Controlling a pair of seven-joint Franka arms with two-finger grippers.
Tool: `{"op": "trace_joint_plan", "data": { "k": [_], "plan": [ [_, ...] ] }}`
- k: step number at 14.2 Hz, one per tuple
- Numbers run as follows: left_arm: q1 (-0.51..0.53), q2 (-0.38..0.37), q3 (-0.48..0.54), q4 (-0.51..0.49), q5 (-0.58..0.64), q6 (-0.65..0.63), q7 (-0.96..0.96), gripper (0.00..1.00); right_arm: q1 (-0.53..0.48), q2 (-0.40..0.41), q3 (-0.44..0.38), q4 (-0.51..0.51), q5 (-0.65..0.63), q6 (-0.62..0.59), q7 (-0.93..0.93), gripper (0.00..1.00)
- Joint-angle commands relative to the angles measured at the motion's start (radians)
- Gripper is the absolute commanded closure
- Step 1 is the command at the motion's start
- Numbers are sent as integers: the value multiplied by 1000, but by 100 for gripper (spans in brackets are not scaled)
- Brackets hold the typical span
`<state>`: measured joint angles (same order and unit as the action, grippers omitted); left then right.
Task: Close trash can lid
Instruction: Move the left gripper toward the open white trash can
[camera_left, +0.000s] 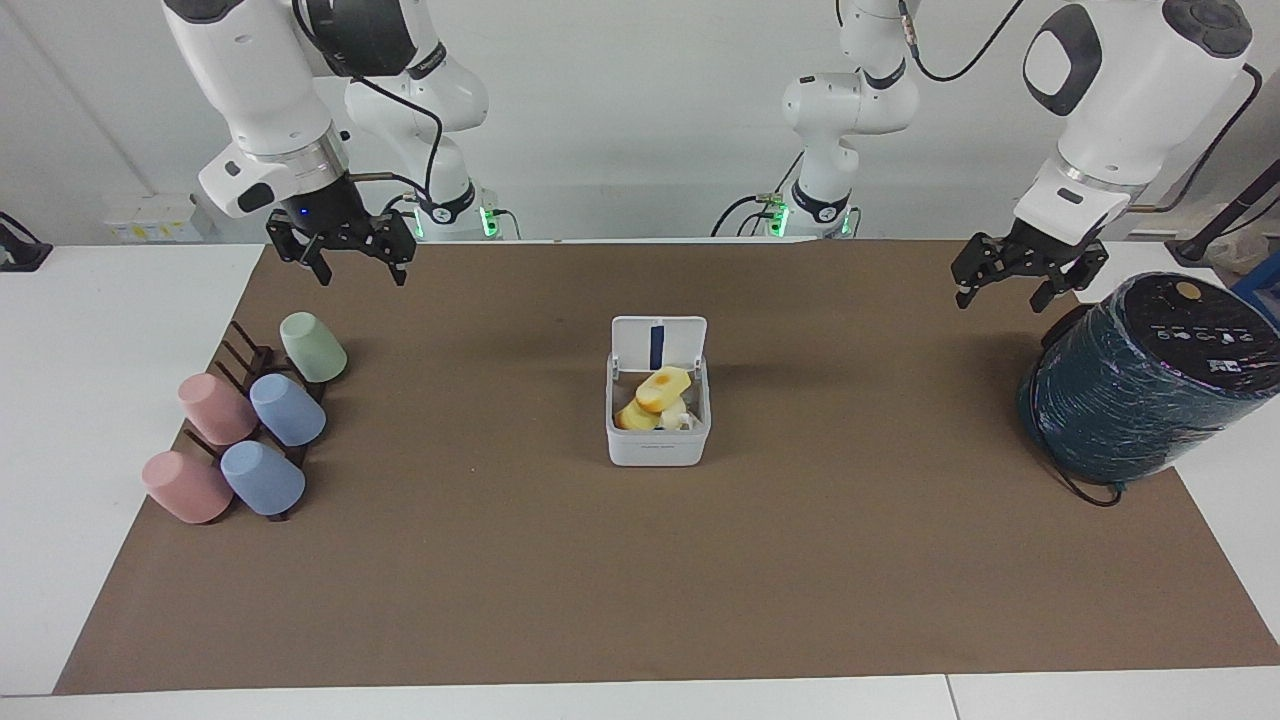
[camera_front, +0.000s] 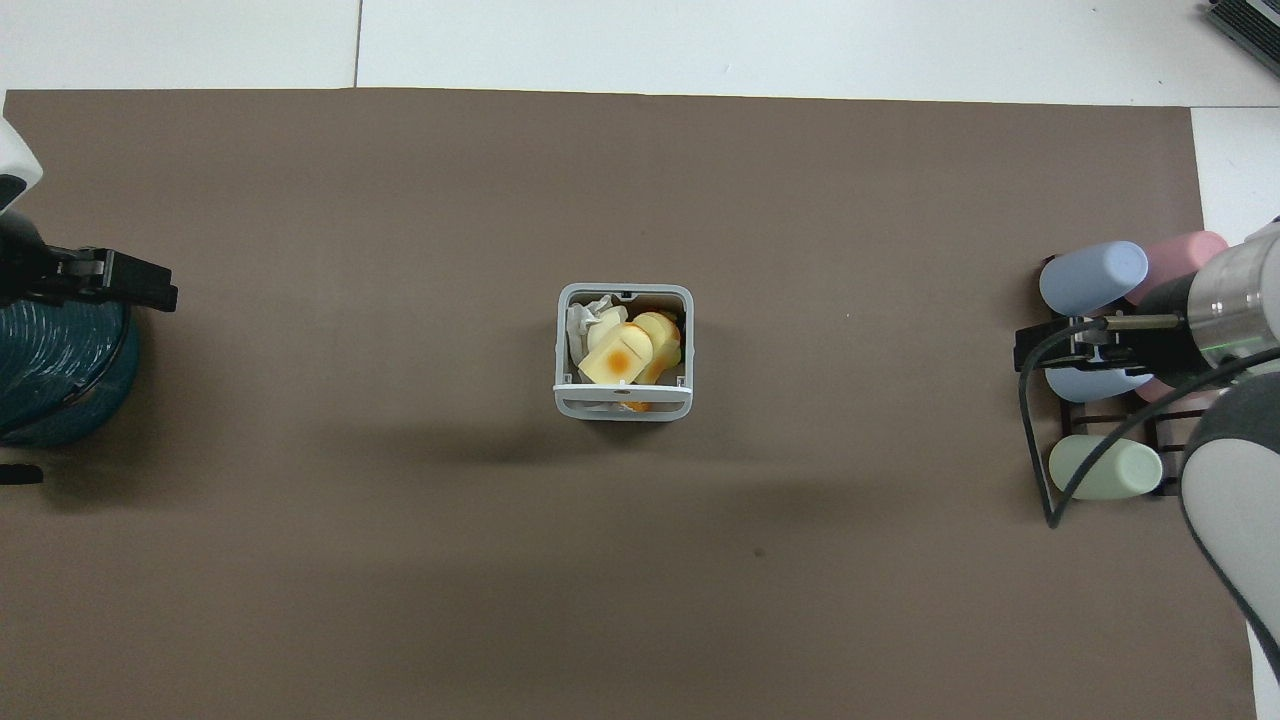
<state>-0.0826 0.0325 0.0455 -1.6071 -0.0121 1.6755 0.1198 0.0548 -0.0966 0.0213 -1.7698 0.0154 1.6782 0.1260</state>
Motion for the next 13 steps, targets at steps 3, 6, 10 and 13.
{"op": "trace_joint_plan", "data": {
  "k": [3, 6, 10, 13],
  "plan": [
    [1, -2, -3, 6, 15, 4, 5, 0, -13, -25, 5, -23, 9, -5, -26, 0],
    [-58, -19, -15, -37, 14, 30, -2, 0, -13, -25, 5, -23, 9, -5, -25, 0],
    [-251, -143, -15, -296, 9, 143, -257, 14, -13, -25, 5, -23, 11, -5, -26, 0],
    [-388, -200, -16, -457, 0, 265, -374, 46, -13, -25, 5, -23, 9, -5, -26, 0]
  ]
}}
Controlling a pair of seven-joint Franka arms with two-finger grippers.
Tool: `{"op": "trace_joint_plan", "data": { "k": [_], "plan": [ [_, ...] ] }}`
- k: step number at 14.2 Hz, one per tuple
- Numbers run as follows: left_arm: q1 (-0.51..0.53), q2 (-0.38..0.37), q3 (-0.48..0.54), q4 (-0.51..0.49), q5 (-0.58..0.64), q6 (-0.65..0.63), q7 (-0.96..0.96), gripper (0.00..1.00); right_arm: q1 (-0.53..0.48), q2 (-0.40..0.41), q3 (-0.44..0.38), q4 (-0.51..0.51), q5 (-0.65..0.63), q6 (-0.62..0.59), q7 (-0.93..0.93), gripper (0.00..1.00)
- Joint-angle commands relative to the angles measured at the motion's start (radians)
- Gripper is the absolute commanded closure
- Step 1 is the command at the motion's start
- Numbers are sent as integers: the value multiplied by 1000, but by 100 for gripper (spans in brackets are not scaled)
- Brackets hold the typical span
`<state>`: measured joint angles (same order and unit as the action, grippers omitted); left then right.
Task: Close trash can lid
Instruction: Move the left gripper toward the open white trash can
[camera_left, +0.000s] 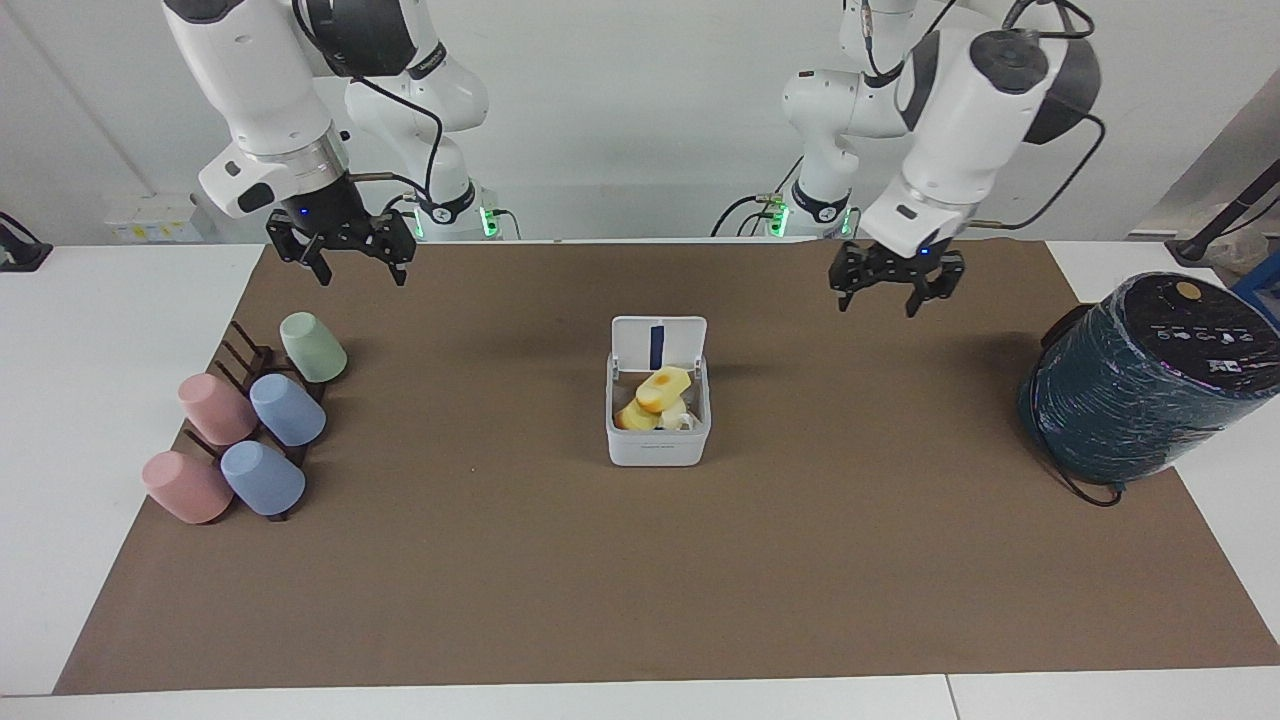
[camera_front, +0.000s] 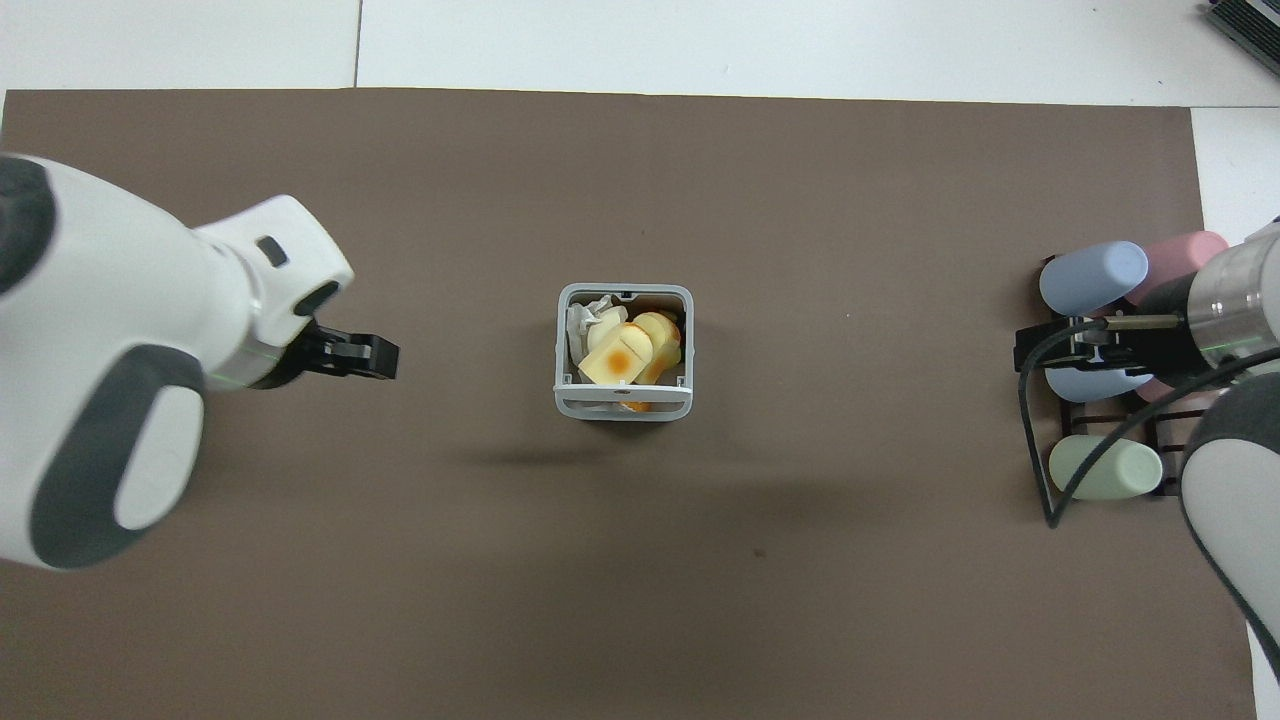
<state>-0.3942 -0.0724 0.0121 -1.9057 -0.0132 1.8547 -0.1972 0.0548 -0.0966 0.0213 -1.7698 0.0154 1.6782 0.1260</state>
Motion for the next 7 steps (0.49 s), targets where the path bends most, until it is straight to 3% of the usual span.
{"op": "trace_joint_plan", "data": {
  "k": [1, 3, 7],
  "plan": [
    [-115, -99, 17, -180, -7, 96, -88, 50, -13, -25, 5, -23, 9, -5, -26, 0],
    [-191, -92, 17, -194, -27, 121, -196, 61, -13, -25, 5, -23, 9, -5, -26, 0],
    [-325, -57, 17, -234, -37, 288, -408, 65, -13, -25, 5, -23, 9, -5, -26, 0]
  ]
}}
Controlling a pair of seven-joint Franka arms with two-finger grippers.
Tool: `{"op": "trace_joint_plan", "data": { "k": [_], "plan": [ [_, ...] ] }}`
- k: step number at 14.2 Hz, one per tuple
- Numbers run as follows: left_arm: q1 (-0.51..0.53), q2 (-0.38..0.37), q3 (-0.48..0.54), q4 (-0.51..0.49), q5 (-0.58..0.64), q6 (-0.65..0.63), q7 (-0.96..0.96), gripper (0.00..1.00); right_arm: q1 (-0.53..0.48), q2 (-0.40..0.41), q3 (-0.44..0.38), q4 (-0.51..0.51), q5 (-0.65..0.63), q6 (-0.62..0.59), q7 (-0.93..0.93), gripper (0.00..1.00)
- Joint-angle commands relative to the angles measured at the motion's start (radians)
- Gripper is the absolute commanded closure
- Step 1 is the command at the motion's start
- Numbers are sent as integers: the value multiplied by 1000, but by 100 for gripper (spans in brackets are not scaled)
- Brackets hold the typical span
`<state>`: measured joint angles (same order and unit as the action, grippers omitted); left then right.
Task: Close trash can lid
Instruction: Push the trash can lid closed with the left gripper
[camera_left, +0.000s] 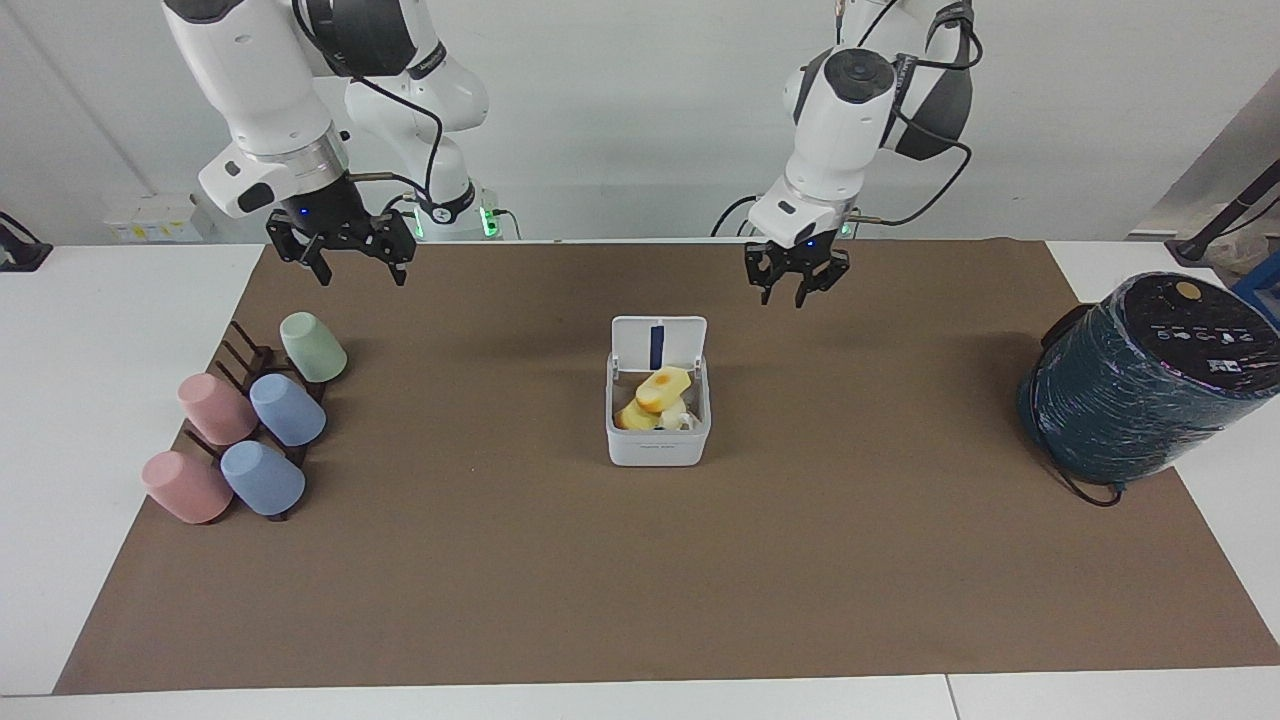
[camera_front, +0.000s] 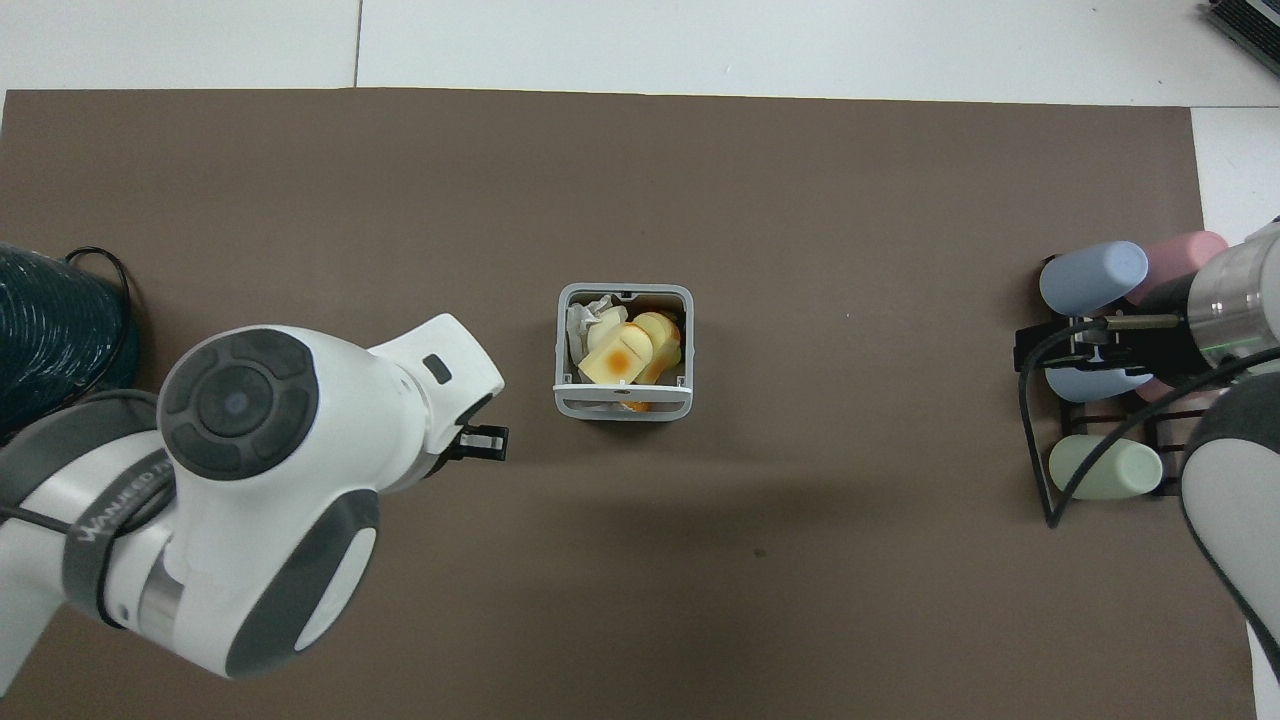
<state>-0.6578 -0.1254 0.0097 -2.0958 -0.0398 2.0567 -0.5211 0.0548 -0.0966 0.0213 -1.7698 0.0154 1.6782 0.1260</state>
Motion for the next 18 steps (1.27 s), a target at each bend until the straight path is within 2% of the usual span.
{"op": "trace_joint_plan", "data": {
  "k": [1, 2, 5, 9, 12, 15, 18],
  "plan": [
    [-83, 12, 19, -47, -12, 135, -129, 68, -13, -25, 5, -23, 9, -5, -26, 0],
    [-94, 26, 19, -47, -12, 187, -161, 73, -13, -25, 5, -23, 9, -5, -26, 0],
    [-83, 72, 21, -40, -21, 345, -177, 80, -13, -25, 5, -23, 9, -5, -26, 0],
    [-43, 151, 21, -24, -25, 543, -177, 81, -13, -25, 5, -23, 9, -5, -26, 0],
    [-11, 202, 21, 3, -25, 618, -172, 83, -13, -25, 5, -23, 9, -5, -25, 0],
    [-2, 262, 21, 48, -25, 632, -171, 84, -13, -25, 5, -23, 9, -5, -26, 0],
    [-13, 344, 19, 79, -25, 691, -177, 84, -13, -25, 5, -23, 9, -5, -26, 0]
  ]
}}
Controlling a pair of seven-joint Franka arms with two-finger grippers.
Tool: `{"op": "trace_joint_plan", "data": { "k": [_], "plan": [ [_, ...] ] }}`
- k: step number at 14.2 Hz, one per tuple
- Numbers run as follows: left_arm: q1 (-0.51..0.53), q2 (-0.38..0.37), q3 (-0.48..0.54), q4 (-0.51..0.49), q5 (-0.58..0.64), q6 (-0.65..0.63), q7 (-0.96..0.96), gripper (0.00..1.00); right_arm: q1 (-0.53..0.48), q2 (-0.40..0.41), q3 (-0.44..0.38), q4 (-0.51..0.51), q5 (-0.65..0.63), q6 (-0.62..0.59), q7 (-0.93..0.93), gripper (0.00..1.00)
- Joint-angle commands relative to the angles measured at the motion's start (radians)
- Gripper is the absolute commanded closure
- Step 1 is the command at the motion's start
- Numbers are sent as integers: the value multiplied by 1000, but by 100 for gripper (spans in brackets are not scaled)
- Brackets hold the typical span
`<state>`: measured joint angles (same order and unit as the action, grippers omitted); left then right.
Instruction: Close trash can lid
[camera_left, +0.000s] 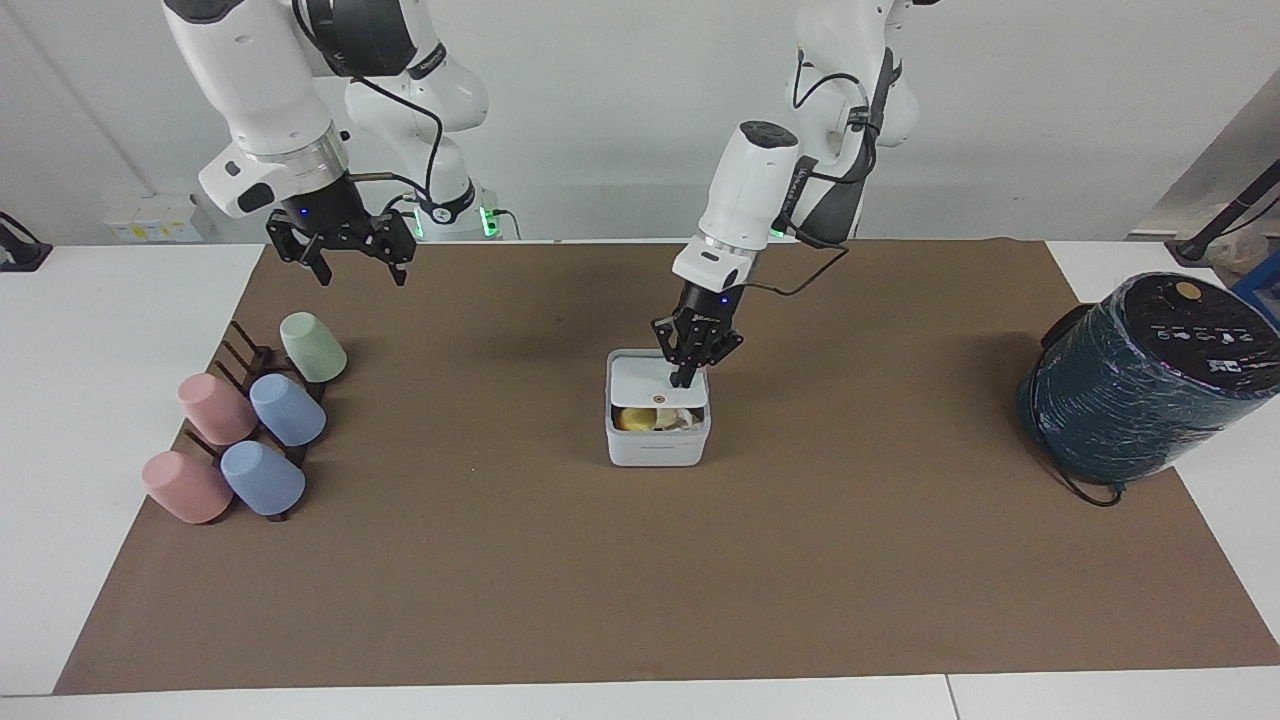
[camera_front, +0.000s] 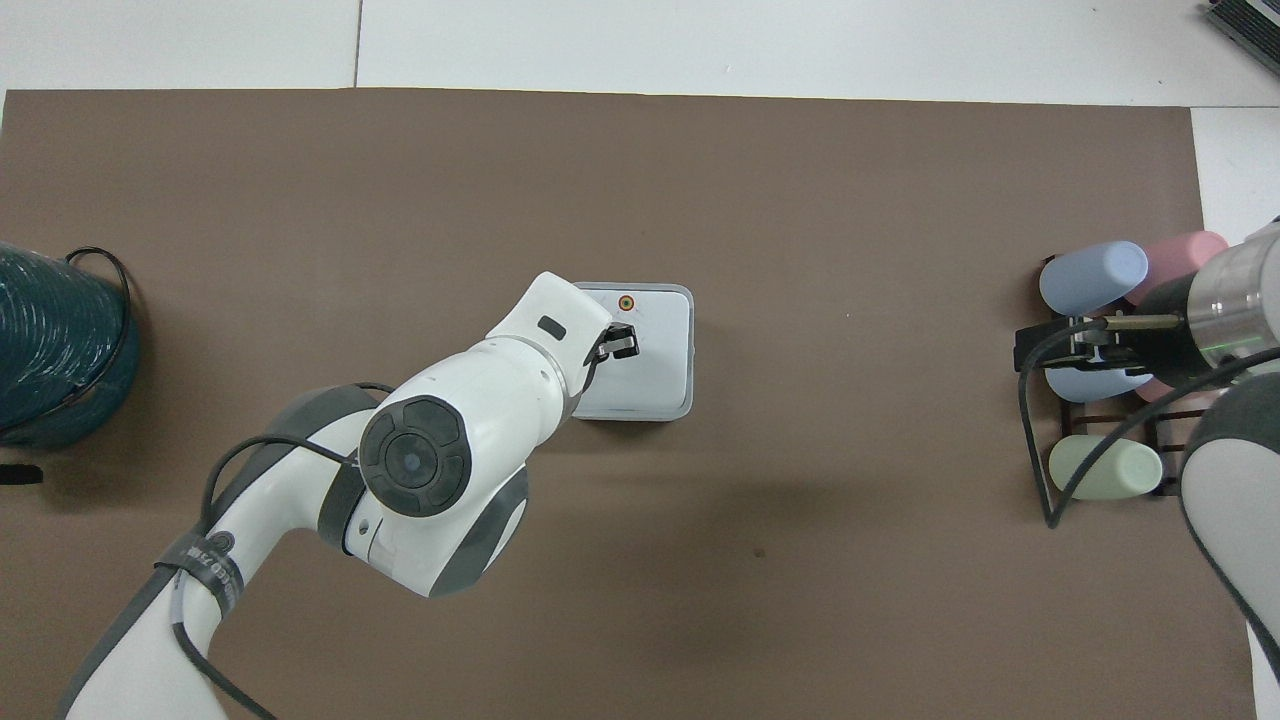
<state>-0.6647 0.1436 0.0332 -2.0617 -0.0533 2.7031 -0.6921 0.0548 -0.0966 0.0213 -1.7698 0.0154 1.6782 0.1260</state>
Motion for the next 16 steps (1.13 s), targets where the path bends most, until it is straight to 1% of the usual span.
{"op": "trace_joint_plan", "data": {
  "k": [1, 3, 6, 9, 11, 14, 16],
  "plan": [
    [-9, 97, -3, 52, -11, 50, -6, 84, -13, -25, 5, -23, 9, -5, -26, 0],
    [-9, 112, -4, 52, -11, 75, -6, 84, -13, -25, 5, -23, 9, -5, -26, 0],
    [-12, 137, -4, 51, -11, 77, -6, 84, -13, -25, 5, -23, 11, -5, -26, 0],
    [-10, 136, -3, 66, -11, 46, -9, 83, -13, -25, 5, -23, 9, -5, -26, 0],
    [-9, 113, -3, 104, -11, -64, -9, 83, -13, -25, 5, -23, 9, -5, -26, 0],
    [8, 96, 7, 231, -11, -341, 6, 83, -13, -25, 5, -23, 9, -5, -26, 0],
    [57, 71, 7, 274, -11, -461, 26, 82, -13, -25, 5, -23, 9, -5, -25, 0]
  ]
}}
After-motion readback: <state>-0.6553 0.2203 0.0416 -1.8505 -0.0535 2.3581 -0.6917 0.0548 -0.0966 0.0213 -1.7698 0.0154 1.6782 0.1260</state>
